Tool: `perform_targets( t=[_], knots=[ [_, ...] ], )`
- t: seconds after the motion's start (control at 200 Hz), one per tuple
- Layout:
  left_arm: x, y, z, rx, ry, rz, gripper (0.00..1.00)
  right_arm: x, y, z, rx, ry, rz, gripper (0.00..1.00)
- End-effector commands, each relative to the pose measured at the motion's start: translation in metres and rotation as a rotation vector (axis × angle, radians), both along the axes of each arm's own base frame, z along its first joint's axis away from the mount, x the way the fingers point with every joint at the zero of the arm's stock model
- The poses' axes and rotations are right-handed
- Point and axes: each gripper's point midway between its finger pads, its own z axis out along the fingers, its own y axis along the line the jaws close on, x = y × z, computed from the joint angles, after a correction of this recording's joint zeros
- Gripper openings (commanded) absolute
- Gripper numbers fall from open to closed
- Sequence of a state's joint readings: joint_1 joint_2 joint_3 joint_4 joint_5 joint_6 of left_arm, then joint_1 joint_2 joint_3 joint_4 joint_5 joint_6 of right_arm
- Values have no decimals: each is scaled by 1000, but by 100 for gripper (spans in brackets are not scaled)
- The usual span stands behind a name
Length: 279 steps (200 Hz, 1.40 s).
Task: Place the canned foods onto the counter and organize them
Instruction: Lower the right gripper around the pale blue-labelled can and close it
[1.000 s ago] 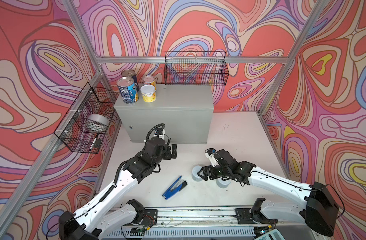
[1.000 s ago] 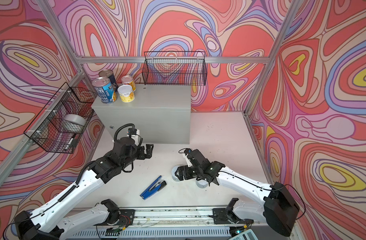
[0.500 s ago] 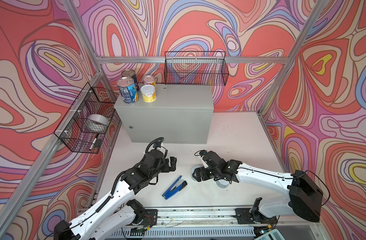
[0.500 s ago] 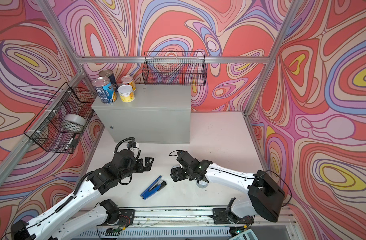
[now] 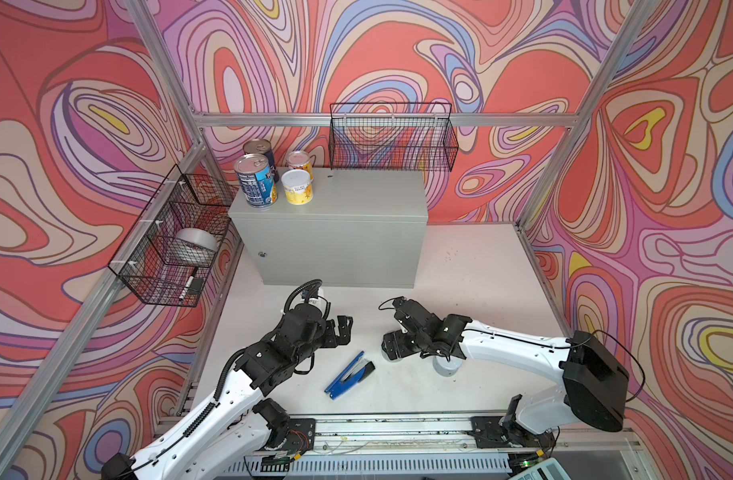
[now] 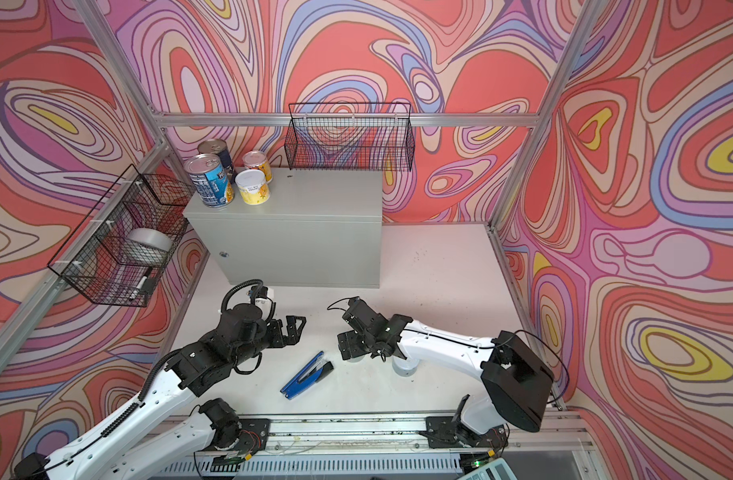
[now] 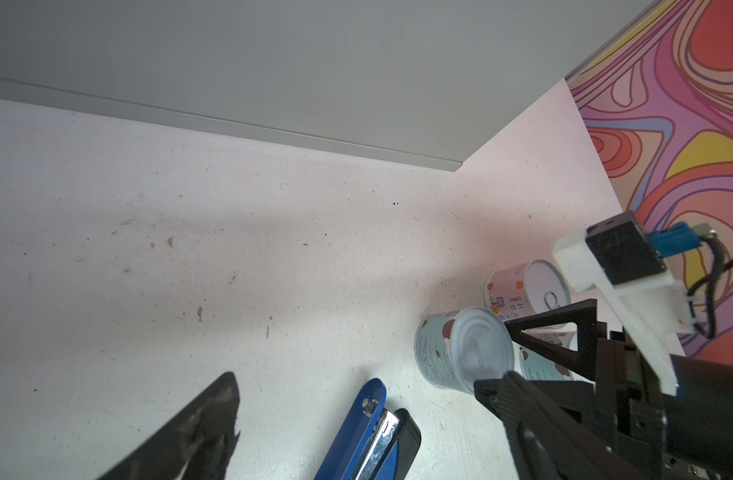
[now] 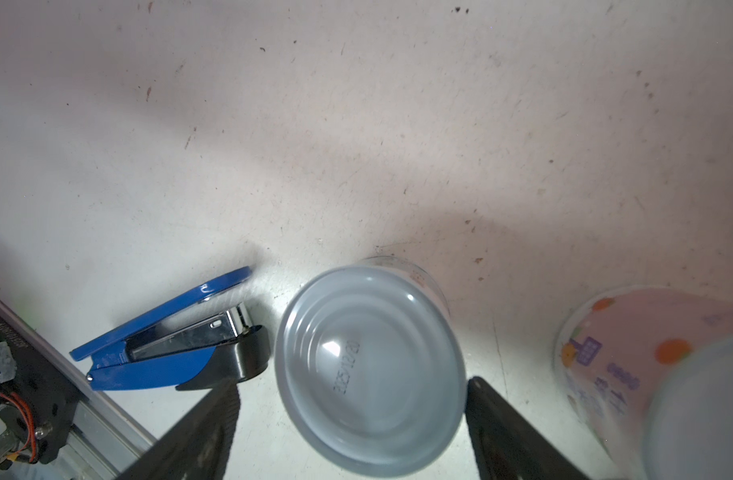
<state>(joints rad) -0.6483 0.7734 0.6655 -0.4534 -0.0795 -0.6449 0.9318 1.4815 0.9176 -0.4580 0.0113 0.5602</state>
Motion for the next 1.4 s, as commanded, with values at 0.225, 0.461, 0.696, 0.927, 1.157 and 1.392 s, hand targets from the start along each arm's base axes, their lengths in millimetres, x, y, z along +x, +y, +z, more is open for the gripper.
perform_targets(
  t=[0.225,0.461,0.696,0.927,1.157,1.392],
  knots=[
    [-7,2,-7,-24,27,10,100,-1,4,-10,-130,-49,11,88],
    [-7,3,-7,-20,26,12,100,3,-1,-16,-170,-57,-24,86],
    [-11,7,-7,-24,18,24,100,12,-12,-21,-246,-99,-58,84],
    [-13,11,-5,-35,5,35,100,17,-12,-25,-274,-112,-65,81],
    [-15,9,-7,-34,20,23,100,18,-11,-29,-272,-114,-69,72],
    [-10,8,-13,-27,2,23,100,16,-3,-15,-196,-117,-64,61]
  ],
)
